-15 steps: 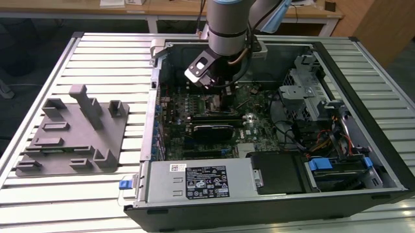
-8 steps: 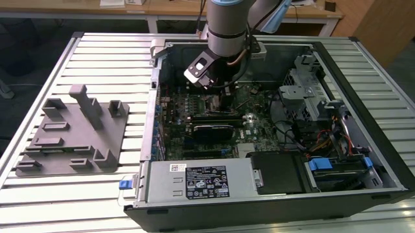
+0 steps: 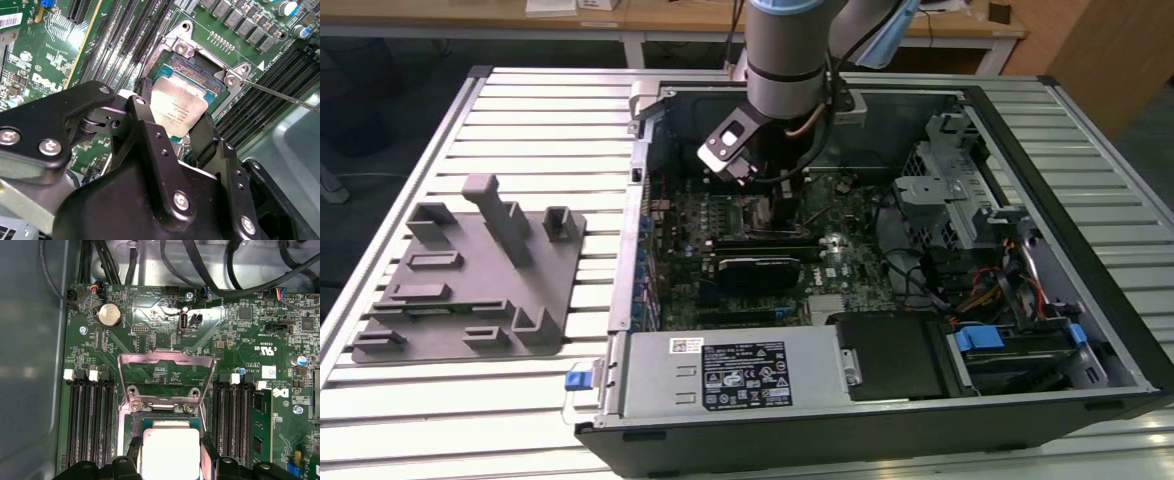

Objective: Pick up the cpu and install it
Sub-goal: 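Place the cpu into insertion slot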

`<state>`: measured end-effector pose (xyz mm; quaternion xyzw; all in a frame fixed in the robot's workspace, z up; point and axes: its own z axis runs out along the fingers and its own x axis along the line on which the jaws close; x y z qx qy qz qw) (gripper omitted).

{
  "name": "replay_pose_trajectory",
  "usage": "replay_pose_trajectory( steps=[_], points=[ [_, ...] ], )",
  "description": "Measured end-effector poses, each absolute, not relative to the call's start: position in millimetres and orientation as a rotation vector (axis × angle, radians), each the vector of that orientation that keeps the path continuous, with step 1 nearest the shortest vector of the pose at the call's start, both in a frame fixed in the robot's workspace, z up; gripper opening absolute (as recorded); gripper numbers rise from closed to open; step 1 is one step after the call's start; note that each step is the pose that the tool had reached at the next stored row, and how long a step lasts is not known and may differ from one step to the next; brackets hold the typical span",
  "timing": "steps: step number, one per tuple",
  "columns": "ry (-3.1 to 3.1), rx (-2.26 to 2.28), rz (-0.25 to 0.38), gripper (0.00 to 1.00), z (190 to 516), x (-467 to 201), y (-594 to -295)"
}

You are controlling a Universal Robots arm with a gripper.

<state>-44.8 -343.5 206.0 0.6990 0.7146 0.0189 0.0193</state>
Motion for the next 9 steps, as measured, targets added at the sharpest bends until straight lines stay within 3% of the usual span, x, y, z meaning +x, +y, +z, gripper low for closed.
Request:
replay_pose_trajectory(
  steps=[9],
  points=[
    [2.218, 2.169, 0.059, 0.54, 204.4, -45.0, -342.7]
  ],
)
